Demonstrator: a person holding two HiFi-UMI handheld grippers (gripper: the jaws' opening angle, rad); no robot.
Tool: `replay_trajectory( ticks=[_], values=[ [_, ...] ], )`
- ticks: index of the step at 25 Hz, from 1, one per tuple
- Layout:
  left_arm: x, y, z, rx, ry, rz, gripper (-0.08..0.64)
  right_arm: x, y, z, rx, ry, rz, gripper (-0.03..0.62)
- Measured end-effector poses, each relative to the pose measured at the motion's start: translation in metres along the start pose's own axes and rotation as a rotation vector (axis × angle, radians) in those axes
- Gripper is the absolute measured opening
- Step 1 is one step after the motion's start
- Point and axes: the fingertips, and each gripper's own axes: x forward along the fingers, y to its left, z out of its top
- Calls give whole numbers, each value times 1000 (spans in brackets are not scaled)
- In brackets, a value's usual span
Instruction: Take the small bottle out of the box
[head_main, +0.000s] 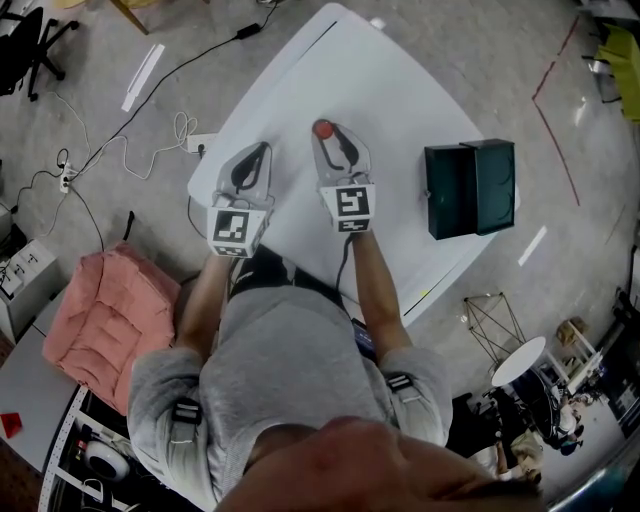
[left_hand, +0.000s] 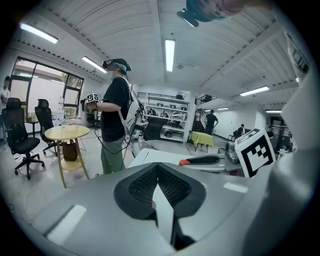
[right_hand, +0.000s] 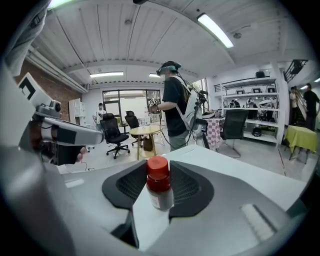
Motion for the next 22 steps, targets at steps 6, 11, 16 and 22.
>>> replay_trajectory(
  ticks=[6, 11, 16, 22],
  values=[
    [2, 1, -3, 9, 10, -8, 11, 5, -2, -10, 9, 23, -9, 141],
    [3, 5, -3, 6, 7, -2, 11, 7, -4, -12, 22, 11, -17, 144],
    [0, 4, -4, 4, 7, 1, 11, 6, -5, -14, 26, 9, -25, 144],
    [-3, 3, -1, 4, -2, 0, 11, 7, -4, -17, 35, 16, -22, 147]
  ],
)
